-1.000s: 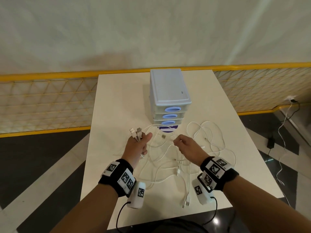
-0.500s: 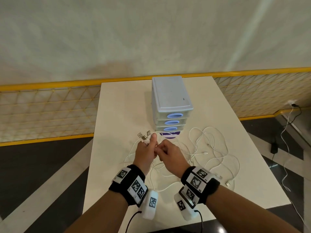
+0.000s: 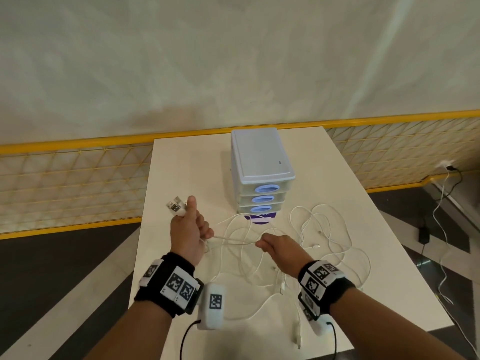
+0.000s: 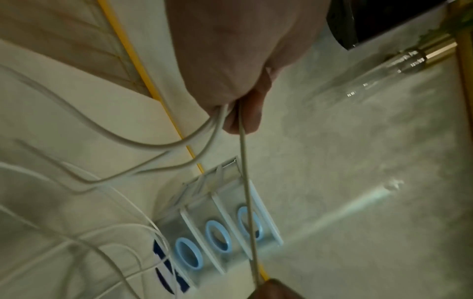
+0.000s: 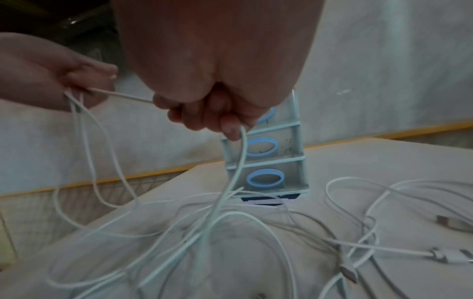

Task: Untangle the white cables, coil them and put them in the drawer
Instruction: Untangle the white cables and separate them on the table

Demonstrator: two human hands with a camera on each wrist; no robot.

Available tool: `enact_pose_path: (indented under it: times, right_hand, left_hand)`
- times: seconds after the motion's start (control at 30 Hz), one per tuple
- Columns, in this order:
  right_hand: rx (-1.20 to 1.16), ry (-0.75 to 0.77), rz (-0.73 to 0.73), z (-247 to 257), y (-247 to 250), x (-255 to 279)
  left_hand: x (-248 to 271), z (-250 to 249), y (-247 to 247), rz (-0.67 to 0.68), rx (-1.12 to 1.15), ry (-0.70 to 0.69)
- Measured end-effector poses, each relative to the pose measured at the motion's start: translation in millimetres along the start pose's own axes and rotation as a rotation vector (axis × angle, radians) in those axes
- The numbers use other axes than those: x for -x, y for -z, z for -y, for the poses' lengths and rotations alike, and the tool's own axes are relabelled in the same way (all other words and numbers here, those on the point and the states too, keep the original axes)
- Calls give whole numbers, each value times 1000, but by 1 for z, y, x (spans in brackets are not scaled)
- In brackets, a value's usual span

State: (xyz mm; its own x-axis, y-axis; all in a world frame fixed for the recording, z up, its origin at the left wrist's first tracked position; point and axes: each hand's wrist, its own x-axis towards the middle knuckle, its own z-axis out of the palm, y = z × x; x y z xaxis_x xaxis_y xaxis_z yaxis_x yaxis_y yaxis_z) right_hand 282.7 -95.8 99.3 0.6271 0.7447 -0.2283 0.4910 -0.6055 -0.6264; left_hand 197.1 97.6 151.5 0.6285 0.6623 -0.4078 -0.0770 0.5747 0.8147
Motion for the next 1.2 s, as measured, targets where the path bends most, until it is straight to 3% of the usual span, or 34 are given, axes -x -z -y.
enact_pose_path:
  times: [0.17, 0.27, 0.37, 0.47, 0.63, 0.8, 0.87, 0.93, 1.03, 1.1, 1.17, 1.2]
  right_hand:
    - [39, -185, 97, -30, 1, 2]
    - [-35, -286, -33, -35, 2, 8]
    - [-97, -190, -216, -5, -3, 2]
    - [-8, -34, -195, 27, -16, 0]
    - [2, 0, -188, 39, -18, 5]
    - [7, -50, -144, 36, -16, 12]
    - [-10, -63, -175, 35, -17, 13]
    - [2, -82, -199, 34, -17, 11]
    - [-1, -102, -239, 34, -18, 10]
    - [7, -114, -241, 35, -18, 10]
    - [21, -118, -227, 37, -17, 10]
    - [16, -114, -216, 38, -16, 10]
  left_hand:
    - [-11, -8, 23, -86, -44, -64]
    - [-7, 4, 34, -35, -322, -46]
    - [9, 35, 25, 98, -627, 4]
    - [21, 55, 8, 253, -724, 50]
    - [18, 55, -1, 175, -623, 60]
    - [16, 52, 2, 239, -600, 86]
    - [13, 55, 3, 254, -751, -12]
    - [14, 57, 3, 228, -935, -202]
    - [11, 61, 10, 126, -949, -359]
    - [7, 65, 13, 269, -1037, -372]
    - [10, 67, 12, 457, -1156, -286]
    - [9, 67, 11, 468, -1186, -254]
